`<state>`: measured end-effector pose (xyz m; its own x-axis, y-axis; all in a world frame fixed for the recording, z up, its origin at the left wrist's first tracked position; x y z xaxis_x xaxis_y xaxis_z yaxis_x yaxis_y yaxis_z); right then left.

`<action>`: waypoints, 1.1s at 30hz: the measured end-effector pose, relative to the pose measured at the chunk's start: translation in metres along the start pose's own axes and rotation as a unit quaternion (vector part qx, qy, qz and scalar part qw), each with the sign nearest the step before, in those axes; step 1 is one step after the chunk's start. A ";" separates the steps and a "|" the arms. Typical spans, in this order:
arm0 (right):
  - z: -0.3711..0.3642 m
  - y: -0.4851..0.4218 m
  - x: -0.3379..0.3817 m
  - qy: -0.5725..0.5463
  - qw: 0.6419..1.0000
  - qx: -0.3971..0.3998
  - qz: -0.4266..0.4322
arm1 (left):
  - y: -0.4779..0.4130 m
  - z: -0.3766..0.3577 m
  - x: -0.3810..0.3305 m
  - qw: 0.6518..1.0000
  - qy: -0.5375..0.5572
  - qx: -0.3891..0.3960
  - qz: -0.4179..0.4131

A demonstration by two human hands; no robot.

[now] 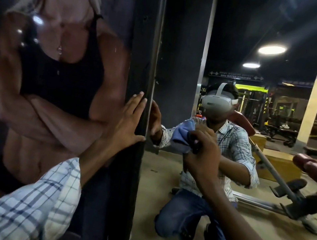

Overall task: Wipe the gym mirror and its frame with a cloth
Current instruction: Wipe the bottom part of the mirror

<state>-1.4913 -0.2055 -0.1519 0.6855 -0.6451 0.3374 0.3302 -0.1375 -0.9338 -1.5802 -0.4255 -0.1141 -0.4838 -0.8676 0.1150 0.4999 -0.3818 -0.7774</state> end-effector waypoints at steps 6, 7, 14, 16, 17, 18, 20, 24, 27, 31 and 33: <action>0.030 0.075 -0.010 -0.086 0.989 -0.071 -0.097 | 0.076 -0.011 -0.081 0.928 0.367 0.021 0.064; 0.031 0.092 -0.012 -0.100 0.985 -0.074 -0.119 | 0.090 -0.015 -0.098 0.899 0.428 0.048 0.081; 0.038 0.220 -0.026 -0.208 0.937 -0.011 -0.279 | 0.180 -0.082 -0.164 0.809 0.541 0.158 0.167; 0.047 0.247 -0.036 -0.216 0.926 -0.019 -0.310 | 0.198 -0.099 -0.173 0.813 0.534 0.151 0.177; 0.051 0.257 -0.040 -0.222 0.917 -0.025 -0.330 | 0.205 -0.105 -0.178 0.811 0.536 0.149 0.179; 0.055 0.265 -0.045 -0.231 0.905 -0.037 -0.357 | 0.212 -0.111 -0.184 0.807 0.541 0.151 0.179; 0.061 0.279 -0.052 -0.246 0.877 -0.072 -0.407 | 0.225 -0.126 -0.193 0.792 0.555 0.172 0.188; 0.065 0.305 -0.063 -0.248 0.845 -0.107 -0.462 | 0.247 -0.149 -0.206 0.772 0.565 0.199 0.213; 0.059 0.326 -0.074 -0.274 0.805 -0.122 -0.511 | 0.255 -0.162 -0.205 0.764 0.560 0.211 0.243; 0.051 0.351 -0.084 -0.328 0.751 -0.122 -0.561 | 0.269 -0.175 -0.200 0.733 0.580 0.201 0.292; 0.048 0.367 -0.088 -0.317 0.738 -0.113 -0.585 | 0.282 -0.186 -0.202 0.713 0.587 0.214 0.318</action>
<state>-1.3994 -0.1631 -0.5184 0.2072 0.4850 0.8496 0.8688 -0.4905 0.0681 -1.4751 -0.2987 -0.4715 -0.2045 -0.1401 -0.9688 0.9382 -0.3103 -0.1531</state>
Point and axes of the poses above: each hand's wrist, its own y-axis away from the middle knuckle, its own z-axis out of the back of the hand, x = y × z, the point moved 6 cm from there along -y, towards the middle knuckle, and after that the axes turned 10 degrees about -y, right-handed, at the moved point
